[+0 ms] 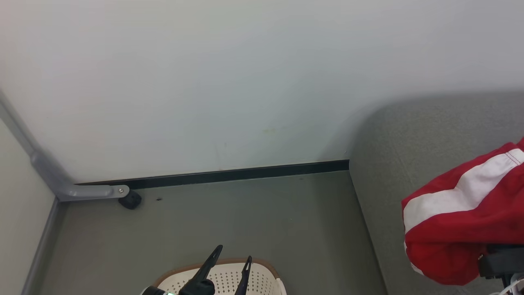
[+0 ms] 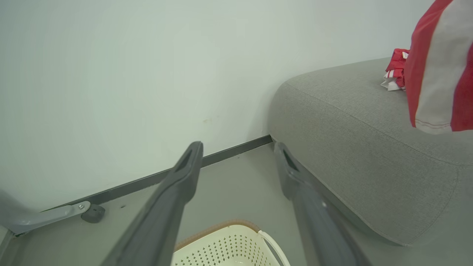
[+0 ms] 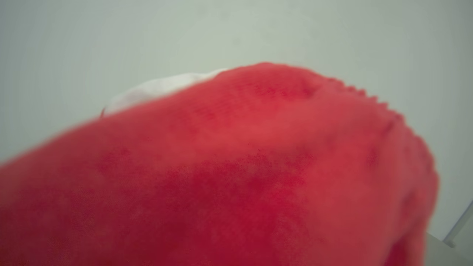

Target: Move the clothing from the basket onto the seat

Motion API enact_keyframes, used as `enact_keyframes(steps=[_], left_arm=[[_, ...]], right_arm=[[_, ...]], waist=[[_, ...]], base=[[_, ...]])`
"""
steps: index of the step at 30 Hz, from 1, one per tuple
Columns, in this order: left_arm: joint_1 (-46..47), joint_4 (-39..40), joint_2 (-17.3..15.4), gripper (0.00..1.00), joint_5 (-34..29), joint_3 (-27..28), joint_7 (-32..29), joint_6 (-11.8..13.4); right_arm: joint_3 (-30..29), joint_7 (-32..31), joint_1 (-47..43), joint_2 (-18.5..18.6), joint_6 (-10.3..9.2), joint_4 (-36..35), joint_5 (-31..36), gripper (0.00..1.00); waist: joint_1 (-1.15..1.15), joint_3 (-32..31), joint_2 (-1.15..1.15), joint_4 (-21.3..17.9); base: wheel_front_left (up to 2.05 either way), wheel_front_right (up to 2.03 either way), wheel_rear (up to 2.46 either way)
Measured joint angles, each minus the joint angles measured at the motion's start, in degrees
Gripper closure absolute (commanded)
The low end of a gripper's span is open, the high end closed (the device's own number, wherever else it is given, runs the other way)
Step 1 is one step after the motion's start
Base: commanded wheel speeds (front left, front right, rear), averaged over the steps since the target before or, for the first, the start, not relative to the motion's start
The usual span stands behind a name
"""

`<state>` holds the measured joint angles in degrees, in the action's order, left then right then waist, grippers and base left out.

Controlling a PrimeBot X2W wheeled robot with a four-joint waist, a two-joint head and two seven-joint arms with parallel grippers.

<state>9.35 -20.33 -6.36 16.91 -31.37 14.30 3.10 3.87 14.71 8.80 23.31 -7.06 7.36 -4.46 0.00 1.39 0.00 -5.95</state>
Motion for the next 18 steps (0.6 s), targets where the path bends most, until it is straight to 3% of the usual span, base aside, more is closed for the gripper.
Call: enact_keyframes(steps=[18], left_arm=[[-0.4, 4.6, 0.0, 0.00, -1.0, -0.5, 0.0, -1.6]], right_arm=[[-3.1, 0.0, -1.3, -0.8, -0.04, -3.1, 1.0, 1.00]], waist=[[0.00, 1.8, 0.00, -9.4]], base=[[0.00, 0.00, 0.00]])
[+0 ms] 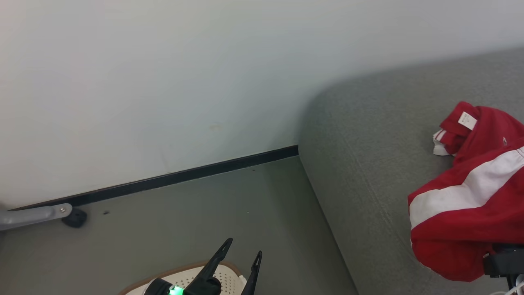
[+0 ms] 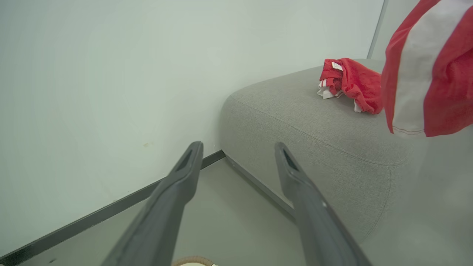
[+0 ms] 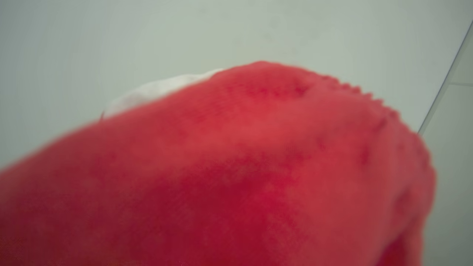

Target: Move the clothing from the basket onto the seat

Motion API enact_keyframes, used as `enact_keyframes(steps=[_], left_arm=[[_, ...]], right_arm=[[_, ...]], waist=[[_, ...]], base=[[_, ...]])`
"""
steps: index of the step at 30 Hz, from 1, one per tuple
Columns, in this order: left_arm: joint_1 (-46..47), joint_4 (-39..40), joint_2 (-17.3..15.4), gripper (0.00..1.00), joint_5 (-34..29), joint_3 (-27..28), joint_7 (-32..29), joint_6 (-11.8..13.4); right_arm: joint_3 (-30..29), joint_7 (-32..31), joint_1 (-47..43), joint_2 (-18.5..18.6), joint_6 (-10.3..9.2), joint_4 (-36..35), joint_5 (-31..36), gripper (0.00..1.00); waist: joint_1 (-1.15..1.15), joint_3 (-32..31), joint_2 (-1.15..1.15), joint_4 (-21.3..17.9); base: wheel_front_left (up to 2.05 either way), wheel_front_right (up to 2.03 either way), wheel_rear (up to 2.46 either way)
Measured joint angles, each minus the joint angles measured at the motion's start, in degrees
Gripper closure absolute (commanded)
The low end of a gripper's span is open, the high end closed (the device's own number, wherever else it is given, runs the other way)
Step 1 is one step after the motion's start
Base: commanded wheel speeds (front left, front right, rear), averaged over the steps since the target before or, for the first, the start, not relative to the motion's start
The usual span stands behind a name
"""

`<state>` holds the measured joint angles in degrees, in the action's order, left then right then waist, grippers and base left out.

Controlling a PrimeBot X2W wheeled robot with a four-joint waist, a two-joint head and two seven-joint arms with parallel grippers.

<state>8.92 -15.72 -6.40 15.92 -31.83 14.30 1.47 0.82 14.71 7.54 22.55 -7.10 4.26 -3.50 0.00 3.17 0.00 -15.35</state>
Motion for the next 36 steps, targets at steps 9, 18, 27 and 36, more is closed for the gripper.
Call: enact_keyframes(steps=[9, 18, 27, 36], left_arm=[[0.0, 1.2, -0.3, 0.00, -1.6, 0.1, 0.0, -0.5], [0.7, 1.6, -0.2, 0.00, -3.0, -0.8, 0.0, -1.3], [3.6, 0.3, 1.0, 0.00, -3.5, -2.2, 0.0, -2.6], [3.4, 0.1, 0.8, 0.00, -4.0, -1.7, 0.0, -2.5]], right_arm=[[-0.6, 0.0, -0.7, -2.0, -0.02, -1.4, 0.6, 1.00], [-2.5, 0.0, -2.4, -3.3, -0.02, -3.6, 0.7, 1.00], [-6.4, 0.0, -5.9, -5.0, -0.02, -5.1, 1.0, 1.00], [-6.1, 0.0, -5.2, -6.1, -0.02, -4.9, 1.0, 1.00]], waist=[[0.00, 1.1, 0.00, -6.7], [0.00, 2.0, 0.00, -13.4], [0.00, 3.6, 0.00, -16.3], [0.00, 3.9, 0.00, -16.0]], base=[[0.00, 0.00, 0.00], [0.00, 0.00, 0.00], [0.00, 0.00, 0.00], [0.00, 0.00, 0.00]])
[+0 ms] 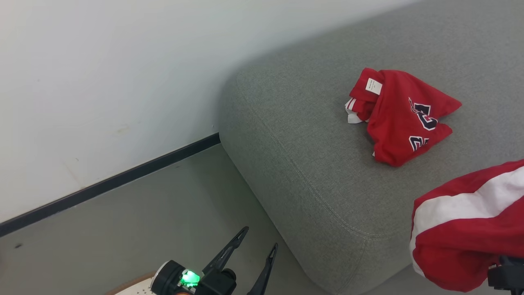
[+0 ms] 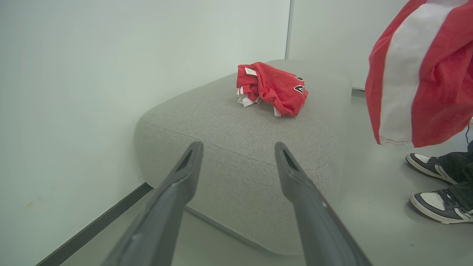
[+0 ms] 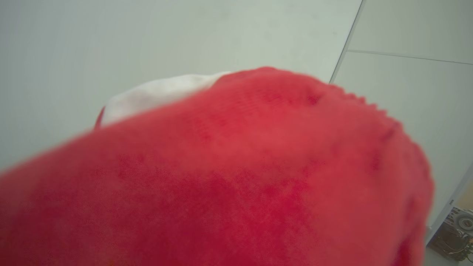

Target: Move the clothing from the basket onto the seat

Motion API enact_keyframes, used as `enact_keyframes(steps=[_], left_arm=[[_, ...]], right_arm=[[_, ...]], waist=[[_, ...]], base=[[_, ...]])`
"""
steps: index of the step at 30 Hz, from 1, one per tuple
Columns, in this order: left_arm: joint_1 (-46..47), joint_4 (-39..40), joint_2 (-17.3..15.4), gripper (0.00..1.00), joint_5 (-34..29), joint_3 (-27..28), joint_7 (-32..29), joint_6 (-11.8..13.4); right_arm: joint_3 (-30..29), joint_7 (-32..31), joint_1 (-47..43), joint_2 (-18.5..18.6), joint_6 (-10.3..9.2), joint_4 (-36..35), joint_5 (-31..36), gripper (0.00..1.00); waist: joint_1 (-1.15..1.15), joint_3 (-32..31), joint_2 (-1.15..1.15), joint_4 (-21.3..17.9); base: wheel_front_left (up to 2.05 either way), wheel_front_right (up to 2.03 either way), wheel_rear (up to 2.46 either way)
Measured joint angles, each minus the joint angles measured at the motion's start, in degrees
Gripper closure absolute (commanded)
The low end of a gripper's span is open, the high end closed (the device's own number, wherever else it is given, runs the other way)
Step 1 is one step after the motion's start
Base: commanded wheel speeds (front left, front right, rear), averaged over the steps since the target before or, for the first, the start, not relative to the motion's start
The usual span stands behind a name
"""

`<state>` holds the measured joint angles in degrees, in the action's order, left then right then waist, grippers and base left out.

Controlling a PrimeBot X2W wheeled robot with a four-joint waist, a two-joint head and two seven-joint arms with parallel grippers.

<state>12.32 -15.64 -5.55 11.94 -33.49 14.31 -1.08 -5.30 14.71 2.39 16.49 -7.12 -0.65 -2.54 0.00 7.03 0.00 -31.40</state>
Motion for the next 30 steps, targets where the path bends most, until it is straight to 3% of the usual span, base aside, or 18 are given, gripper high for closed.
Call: enact_keyframes(steps=[9, 14, 26, 30], left_arm=[[-1.2, 1.1, -2.1, 0.00, -1.6, 0.1, 0.0, 0.1], [-1.2, 2.0, -4.2, 0.00, -2.4, 0.3, 0.0, 0.0], [-1.4, 5.4, -11.3, 0.00, -3.2, 3.7, 0.0, 0.1], [-1.8, 6.7, -13.0, 0.00, -3.8, 4.3, 0.0, 0.0]], right_arm=[[-1.9, 0.0, 3.6, 0.0, 0.13, 3.4, -3.3, 1.00], [-2.6, 0.0, 9.6, 0.7, 1.62, 6.6, -5.1, 1.00], [-5.9, 0.0, 23.5, 2.8, 2.19, 14.4, -8.3, 1.00], [-6.3, 0.0, 30.0, 4.4, 3.20, 18.7, -9.2, 1.00]], waist=[[0.00, 1.9, 0.00, 0.7], [0.00, 4.1, 0.00, 1.2], [0.01, 11.3, 0.00, 2.6], [0.01, 13.9, 0.01, 3.2]], base=[[0.00, 0.00, 0.00], [0.00, 0.00, 0.00], [0.00, 0.00, 0.00], [0.00, 0.00, 0.00]])
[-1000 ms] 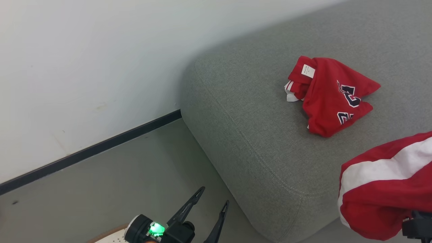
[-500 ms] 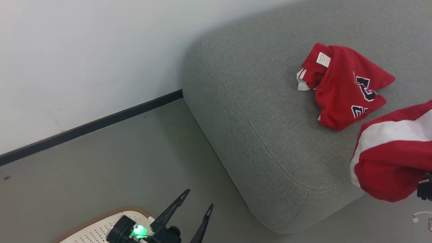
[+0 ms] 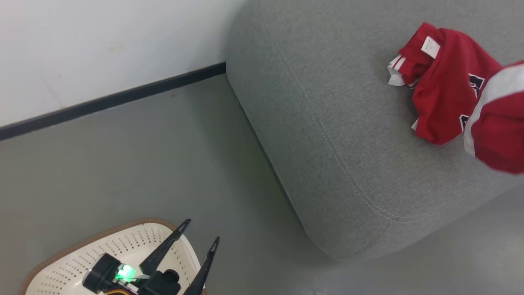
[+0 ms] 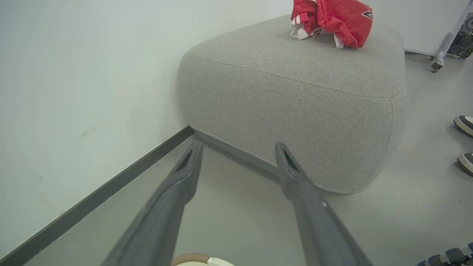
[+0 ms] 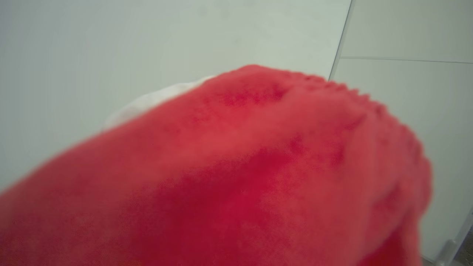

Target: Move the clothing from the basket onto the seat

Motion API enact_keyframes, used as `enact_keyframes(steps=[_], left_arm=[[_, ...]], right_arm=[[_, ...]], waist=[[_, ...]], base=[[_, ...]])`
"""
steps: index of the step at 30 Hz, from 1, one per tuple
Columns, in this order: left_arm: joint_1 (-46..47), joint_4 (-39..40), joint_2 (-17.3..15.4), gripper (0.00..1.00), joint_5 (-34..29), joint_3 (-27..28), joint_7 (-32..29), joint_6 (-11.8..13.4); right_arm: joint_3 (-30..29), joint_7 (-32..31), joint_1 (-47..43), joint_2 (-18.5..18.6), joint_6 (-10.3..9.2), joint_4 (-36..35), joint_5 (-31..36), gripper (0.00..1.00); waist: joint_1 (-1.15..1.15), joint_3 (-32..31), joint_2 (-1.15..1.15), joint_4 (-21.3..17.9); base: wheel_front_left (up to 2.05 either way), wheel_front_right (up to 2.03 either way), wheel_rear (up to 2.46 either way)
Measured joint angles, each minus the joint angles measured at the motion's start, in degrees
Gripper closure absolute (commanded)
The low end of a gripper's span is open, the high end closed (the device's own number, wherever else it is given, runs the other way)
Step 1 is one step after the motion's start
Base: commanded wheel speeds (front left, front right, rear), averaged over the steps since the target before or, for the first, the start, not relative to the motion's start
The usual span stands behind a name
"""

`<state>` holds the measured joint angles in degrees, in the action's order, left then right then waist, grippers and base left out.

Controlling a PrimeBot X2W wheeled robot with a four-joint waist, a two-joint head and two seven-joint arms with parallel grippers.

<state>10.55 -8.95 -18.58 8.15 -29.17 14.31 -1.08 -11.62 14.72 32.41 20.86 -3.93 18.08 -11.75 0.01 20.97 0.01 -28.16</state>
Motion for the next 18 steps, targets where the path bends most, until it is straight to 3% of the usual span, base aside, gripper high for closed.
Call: enact_keyframes(steps=[8, 18], left_arm=[[-0.6, 2.9, -4.5, 0.00, -0.7, 3.0, -0.1, 0.1], [-1.6, 5.9, -7.3, 0.00, -0.8, 4.9, -0.7, 0.3]], right_arm=[[0.9, 0.0, 12.2, 2.2, 0.99, 6.5, 0.2, 1.00], [-1.2, 0.0, 19.3, 5.1, 1.40, 19.9, 0.0, 1.00]], waist=[[0.00, 5.5, 0.00, 1.3], [0.00, 10.2, 0.00, 2.2]], base=[[0.00, 0.00, 0.00], [0.00, 0.00, 0.00]])
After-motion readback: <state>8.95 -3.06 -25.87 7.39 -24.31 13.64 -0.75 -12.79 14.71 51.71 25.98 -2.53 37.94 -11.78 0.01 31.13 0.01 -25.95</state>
